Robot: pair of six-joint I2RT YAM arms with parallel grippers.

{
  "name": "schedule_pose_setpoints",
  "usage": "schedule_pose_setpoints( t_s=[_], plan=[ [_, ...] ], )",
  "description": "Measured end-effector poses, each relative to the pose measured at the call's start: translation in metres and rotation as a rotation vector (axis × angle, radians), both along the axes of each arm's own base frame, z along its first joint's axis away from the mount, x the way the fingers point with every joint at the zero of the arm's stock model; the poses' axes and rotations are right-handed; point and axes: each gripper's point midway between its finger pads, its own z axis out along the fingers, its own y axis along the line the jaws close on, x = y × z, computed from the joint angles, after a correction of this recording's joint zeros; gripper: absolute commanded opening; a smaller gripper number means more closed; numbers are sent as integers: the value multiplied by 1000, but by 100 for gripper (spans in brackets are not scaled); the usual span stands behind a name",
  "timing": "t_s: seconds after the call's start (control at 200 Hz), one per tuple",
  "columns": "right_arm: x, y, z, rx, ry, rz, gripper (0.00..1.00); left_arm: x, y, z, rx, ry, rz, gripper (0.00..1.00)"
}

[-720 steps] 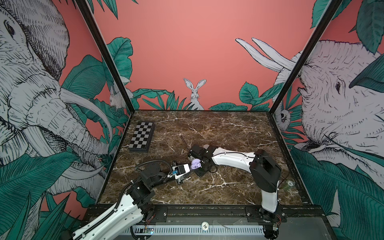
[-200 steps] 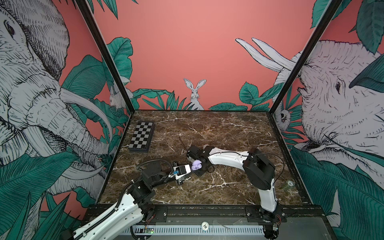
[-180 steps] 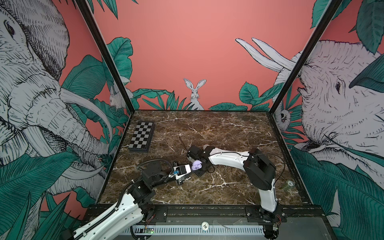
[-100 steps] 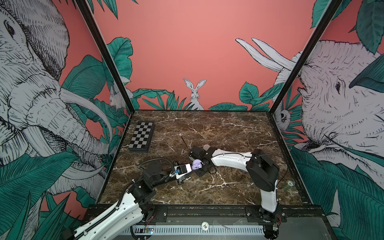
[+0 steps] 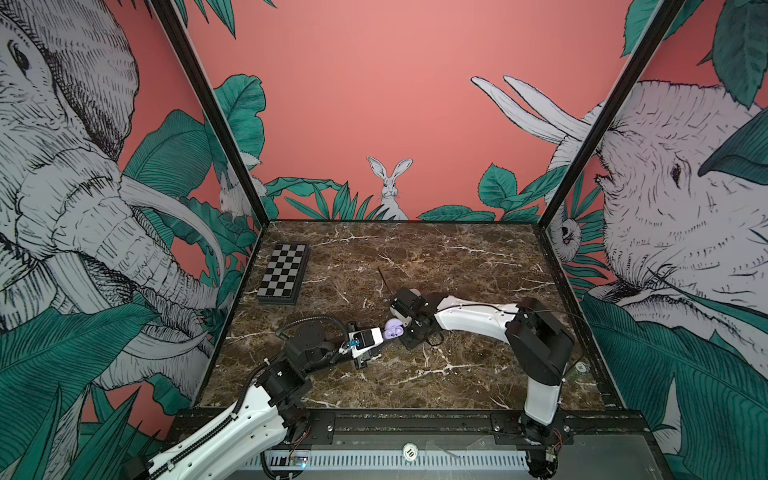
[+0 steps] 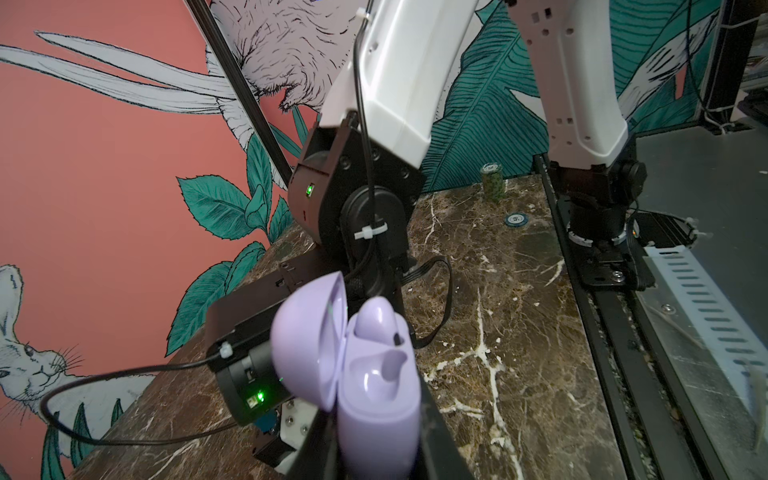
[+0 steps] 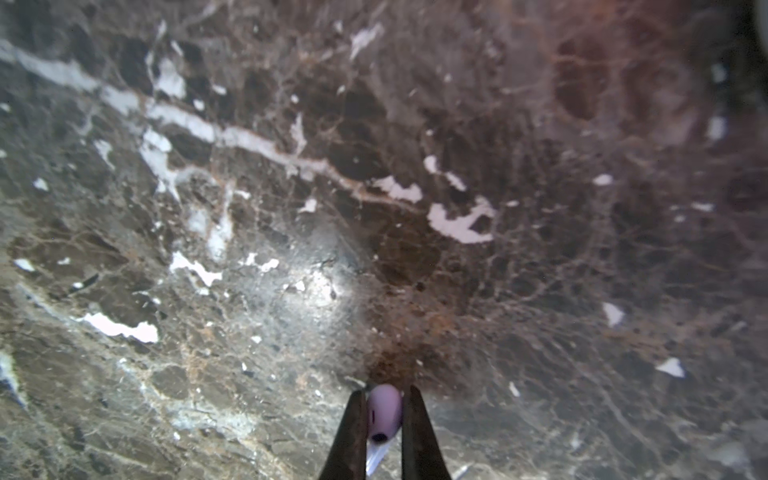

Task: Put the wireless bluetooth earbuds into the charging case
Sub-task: 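Lift the lavender earbud and carry it toward the case in the left gripper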

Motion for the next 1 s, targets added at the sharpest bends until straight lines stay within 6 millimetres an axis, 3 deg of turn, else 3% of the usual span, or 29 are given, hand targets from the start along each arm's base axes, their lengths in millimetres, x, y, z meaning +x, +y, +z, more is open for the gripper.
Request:
schedule_pose_setpoints(
  t_s=[0.22, 0.43, 0.755, 0.995],
  plan=[
    [4, -2, 13, 43, -14, -24, 9, 2, 0, 1, -10, 15, 11, 0],
    [1, -9, 12, 52, -14, -41, 9, -2, -3, -1, -8, 76, 7, 0],
    [0, -16, 18, 91, -29, -70, 9, -1, -3, 25, -139, 196, 48, 0],
    [2, -22, 33, 125, -60, -92, 9, 14, -4, 4, -187, 305, 146, 0]
  ],
)
